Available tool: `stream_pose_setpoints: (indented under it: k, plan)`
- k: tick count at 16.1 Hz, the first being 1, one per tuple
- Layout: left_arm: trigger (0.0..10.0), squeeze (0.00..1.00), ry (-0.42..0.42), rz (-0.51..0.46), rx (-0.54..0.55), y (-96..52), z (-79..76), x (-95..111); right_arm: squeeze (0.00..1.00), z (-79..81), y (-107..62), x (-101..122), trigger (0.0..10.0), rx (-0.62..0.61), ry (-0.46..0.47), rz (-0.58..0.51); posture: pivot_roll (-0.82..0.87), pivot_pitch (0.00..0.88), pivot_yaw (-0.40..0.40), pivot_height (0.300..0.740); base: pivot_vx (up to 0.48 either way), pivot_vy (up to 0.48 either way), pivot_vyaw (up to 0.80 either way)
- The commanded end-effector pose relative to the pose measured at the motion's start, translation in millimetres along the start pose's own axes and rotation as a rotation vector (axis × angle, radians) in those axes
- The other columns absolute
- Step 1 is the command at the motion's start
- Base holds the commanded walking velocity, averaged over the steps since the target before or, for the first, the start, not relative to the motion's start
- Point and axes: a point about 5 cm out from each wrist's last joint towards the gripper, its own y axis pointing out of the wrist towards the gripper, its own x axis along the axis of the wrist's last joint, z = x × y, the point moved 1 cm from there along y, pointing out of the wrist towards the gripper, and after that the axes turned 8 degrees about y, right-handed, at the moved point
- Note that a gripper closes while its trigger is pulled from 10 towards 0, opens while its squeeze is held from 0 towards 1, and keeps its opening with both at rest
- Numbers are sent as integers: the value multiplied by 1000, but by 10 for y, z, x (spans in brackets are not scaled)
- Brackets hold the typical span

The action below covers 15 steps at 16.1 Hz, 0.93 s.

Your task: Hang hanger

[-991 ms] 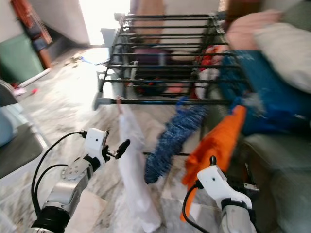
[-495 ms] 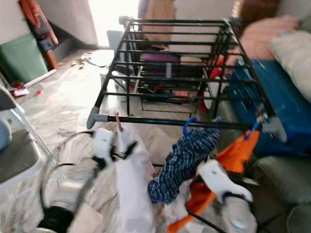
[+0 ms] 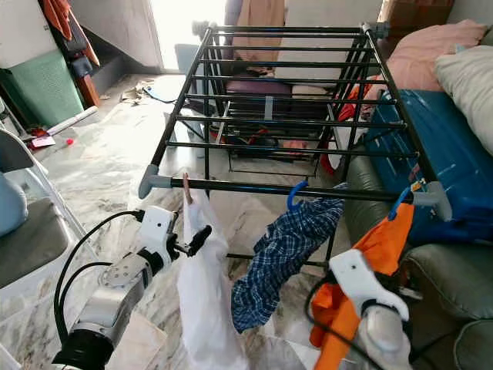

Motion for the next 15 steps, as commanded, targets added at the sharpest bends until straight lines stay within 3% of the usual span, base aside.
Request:
stream_pose_setpoints:
  k: [1, 5, 8, 9, 10, 15]
  plan:
    - [10000, 0, 6, 14, 1, 9, 19, -3, 0, 17, 52, -7, 10000, -3, 3, 23, -60, 0, 16, 740, 0, 0, 0]
    - [10000, 0, 5, 20, -7, 38, -7, -1, 0, 207, 349, -35, 10000, 89, 49, 99, -60, 0, 19, 740, 0, 0, 0]
    - [10000, 0, 6, 18, -9, 51, -17, 3, 0, 226, 541, -86, 9882, 50, 47, 165, -45, 0, 9, 740, 0, 0, 0]
    - [10000, 0, 4, 18, -6, 52, -14, 2, 0, 199, 595, -81, 2627, 16, 44, 174, -42, 0, 5, 740, 0, 0, 0]
    - [10000, 0, 3, 18, -3, 50, -10, 0, 0, 180, 609, -81, 0, -6, 38, 179, -42, 0, 5, 740, 0, 0, 0]
    - [10000, 0, -6, 23, -11, 55, -39, -16, 0, 5, 606, -174, 0, -123, 22, 207, -54, 0, 7, 740, 0, 0, 0]
